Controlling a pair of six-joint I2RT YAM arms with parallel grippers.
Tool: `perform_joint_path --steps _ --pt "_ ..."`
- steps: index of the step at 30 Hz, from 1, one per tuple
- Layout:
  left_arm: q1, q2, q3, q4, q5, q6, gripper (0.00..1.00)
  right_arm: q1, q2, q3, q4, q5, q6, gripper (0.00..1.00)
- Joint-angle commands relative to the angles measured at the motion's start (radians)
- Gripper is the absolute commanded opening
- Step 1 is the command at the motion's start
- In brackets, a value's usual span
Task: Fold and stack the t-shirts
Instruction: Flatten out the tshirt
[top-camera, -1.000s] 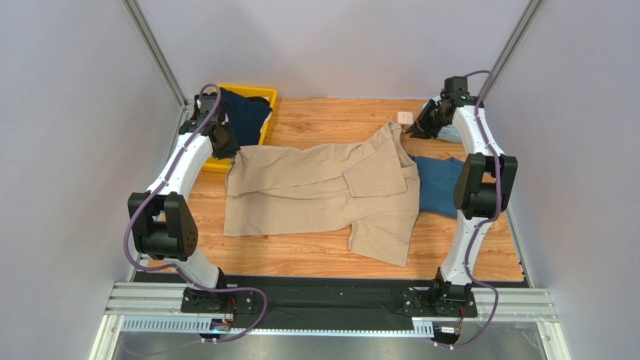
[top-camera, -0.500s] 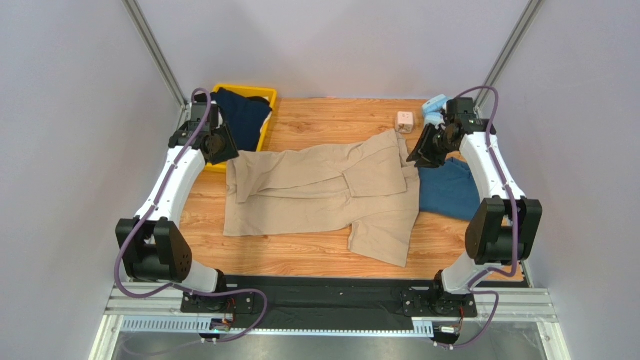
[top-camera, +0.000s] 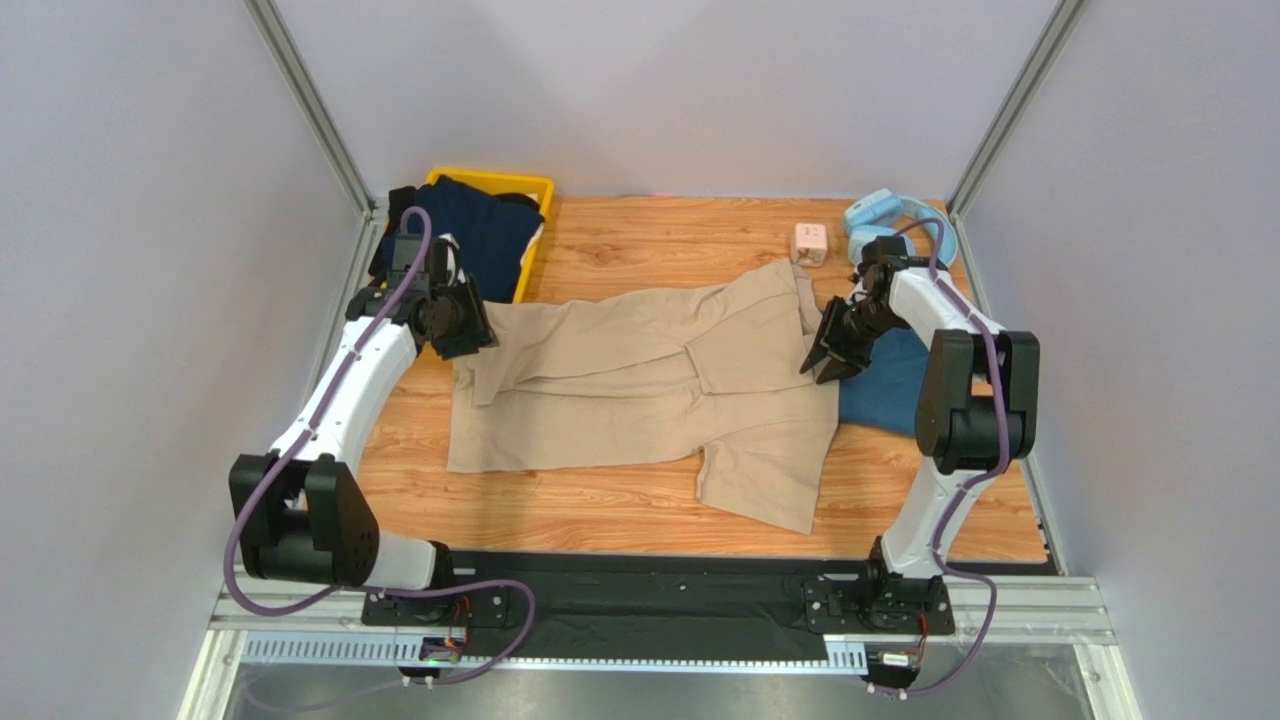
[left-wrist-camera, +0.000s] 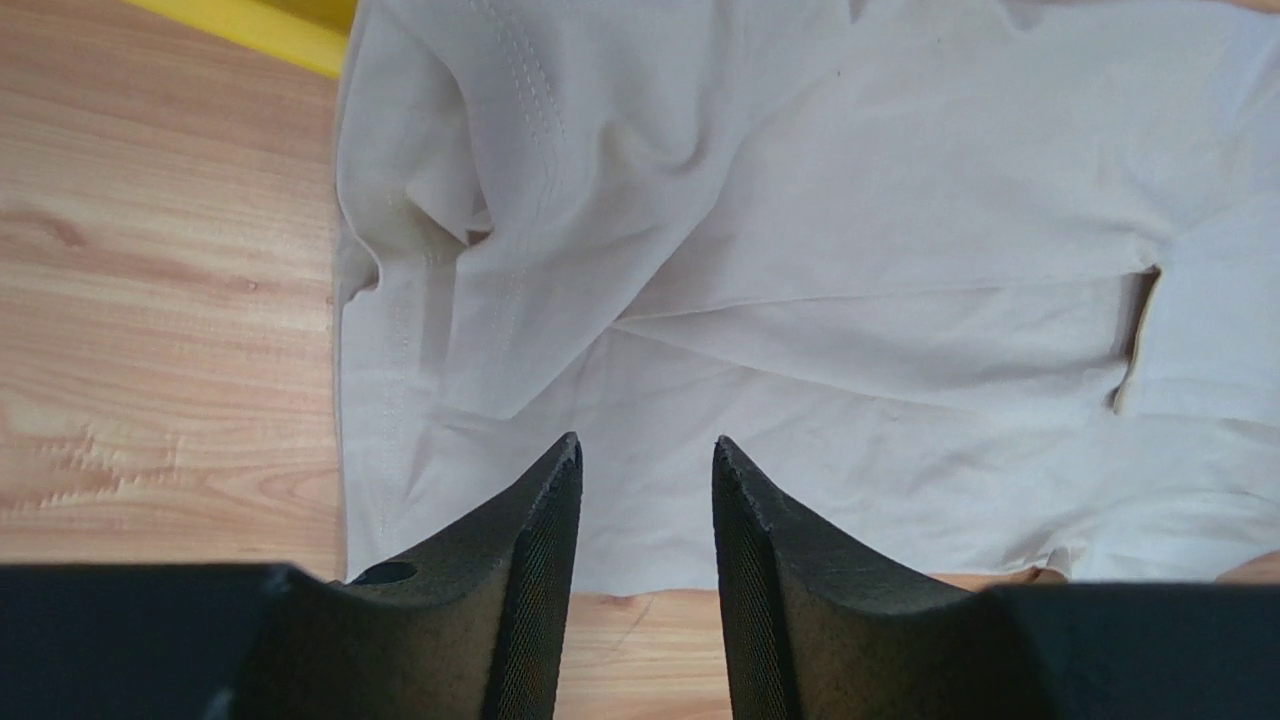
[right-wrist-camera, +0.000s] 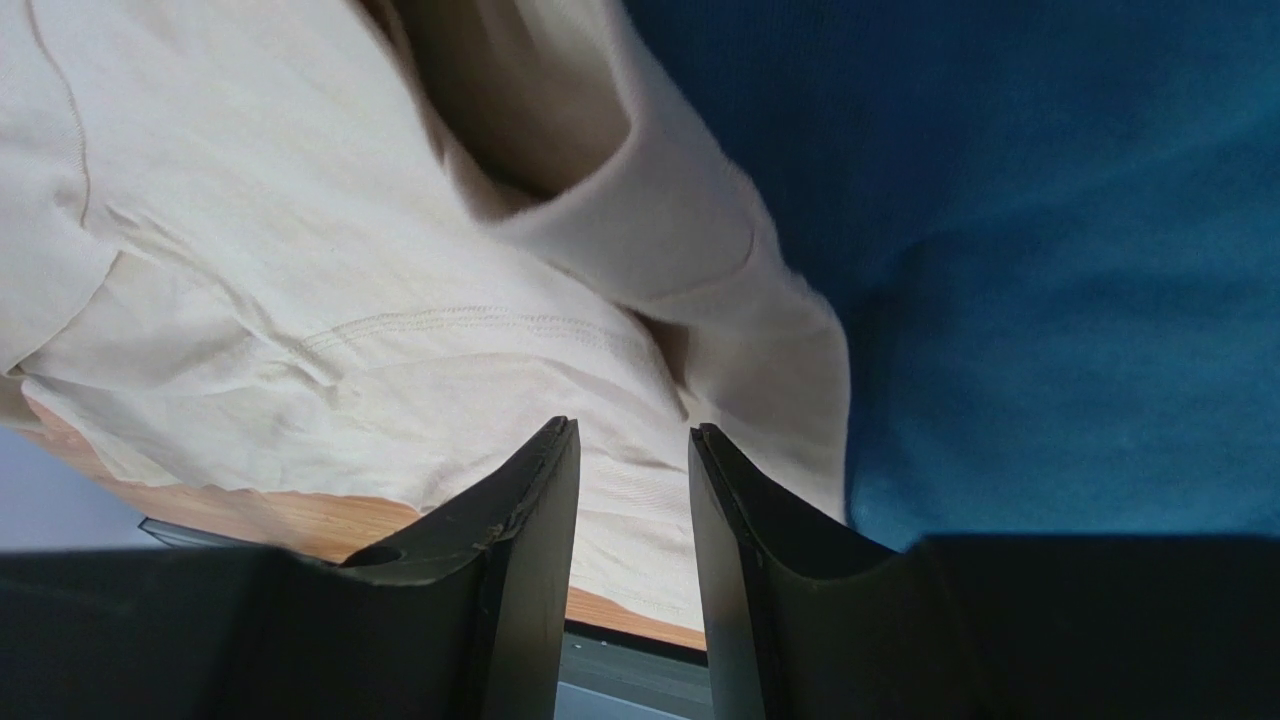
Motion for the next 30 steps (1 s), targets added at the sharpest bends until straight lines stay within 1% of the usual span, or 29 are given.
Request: perform_joint_path --steps 1,5,9,14,21,23,24,25,30 --pt "-0.003 -0.073 -0.031 0.004 0.009 0.017 0.44 0.006 0.039 0.054 0.024 0.018 -0.025 0.38" --pt "-0.003 -0.093 -0.051 0.004 0.011 0.011 0.44 0.006 0.050 0.057 0.032 0.033 -0.027 0.38" --pt "-0.003 -0.092 -0.049 0.001 0.017 0.010 0.44 0.006 0.065 0.066 0.030 0.015 -0.027 0.38" --pt "-0.006 -0.086 -0.034 -0.002 0.021 0.013 0.44 0.007 0.082 0.071 0.030 -0.022 -0.025 0.30" --pt "-0.010 -0.089 -0.032 -0.006 0.020 0.013 0.44 0.010 0.108 0.075 0.022 -0.065 -0.030 0.31" --pt "-0.010 -0.087 -0.037 -0.006 0.021 0.011 0.44 0.010 0.101 0.077 0.022 -0.066 -0.030 0.22" --pt "-0.012 -0.086 -0.038 -0.006 0.021 0.011 0.44 0.010 0.095 0.077 0.022 -0.066 -0.030 0.16" --pt "-0.012 -0.083 -0.040 -0.006 0.021 0.011 0.44 0.010 0.088 0.077 0.022 -0.066 -0.030 0.00" --pt "-0.013 -0.076 -0.055 -0.004 0.015 0.007 0.45 0.013 0.041 0.085 0.018 -0.106 -0.021 0.00"
